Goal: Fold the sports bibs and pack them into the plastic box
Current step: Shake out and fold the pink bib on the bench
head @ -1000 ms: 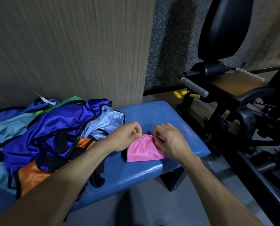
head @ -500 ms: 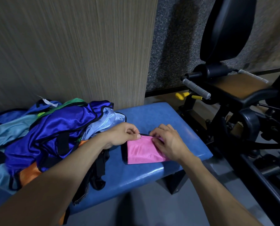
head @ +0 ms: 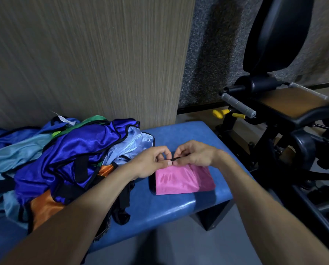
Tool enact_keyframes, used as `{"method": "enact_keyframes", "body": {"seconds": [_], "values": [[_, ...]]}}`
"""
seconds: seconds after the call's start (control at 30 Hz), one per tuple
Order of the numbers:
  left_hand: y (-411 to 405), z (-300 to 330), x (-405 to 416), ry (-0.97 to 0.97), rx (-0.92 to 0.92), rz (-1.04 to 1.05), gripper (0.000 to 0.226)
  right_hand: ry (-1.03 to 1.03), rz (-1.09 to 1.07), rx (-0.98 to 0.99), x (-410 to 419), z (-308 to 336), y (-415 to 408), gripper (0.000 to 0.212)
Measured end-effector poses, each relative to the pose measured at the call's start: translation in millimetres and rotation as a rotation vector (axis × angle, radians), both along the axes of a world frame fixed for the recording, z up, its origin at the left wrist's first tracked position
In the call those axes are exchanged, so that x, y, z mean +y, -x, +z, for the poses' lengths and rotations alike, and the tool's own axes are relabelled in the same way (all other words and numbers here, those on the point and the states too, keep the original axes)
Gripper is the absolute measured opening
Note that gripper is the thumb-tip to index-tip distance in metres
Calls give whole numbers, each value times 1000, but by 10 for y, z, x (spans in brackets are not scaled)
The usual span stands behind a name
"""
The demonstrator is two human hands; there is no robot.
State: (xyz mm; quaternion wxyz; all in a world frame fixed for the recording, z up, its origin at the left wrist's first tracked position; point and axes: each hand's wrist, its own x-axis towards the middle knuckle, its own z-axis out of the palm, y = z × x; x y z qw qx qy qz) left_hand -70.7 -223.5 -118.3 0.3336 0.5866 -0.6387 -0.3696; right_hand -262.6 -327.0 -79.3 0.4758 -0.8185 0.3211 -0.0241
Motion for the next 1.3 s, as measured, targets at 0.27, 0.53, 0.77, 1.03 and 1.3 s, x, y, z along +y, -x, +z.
{"method": "enact_keyframes", "body": {"seconds": [0.27,0.53,0.77,1.03,1.3], "values": [[-67,-37,28,-24,-27,43,15,-165,-143,-106,-109,-48,249,21],[-123,130,47,-168,67,36,8,348,-237,-213,42,-460,297,20],[-18,47,29,-13,-202,185,12,782,-332,-171,257,-485,301,18],[140,40,130,145,-330,266,12,990,-425,-41,353,-464,266,21],[197,21,220,228,-377,283,11,931,-404,5,399,-383,401,32]]}}
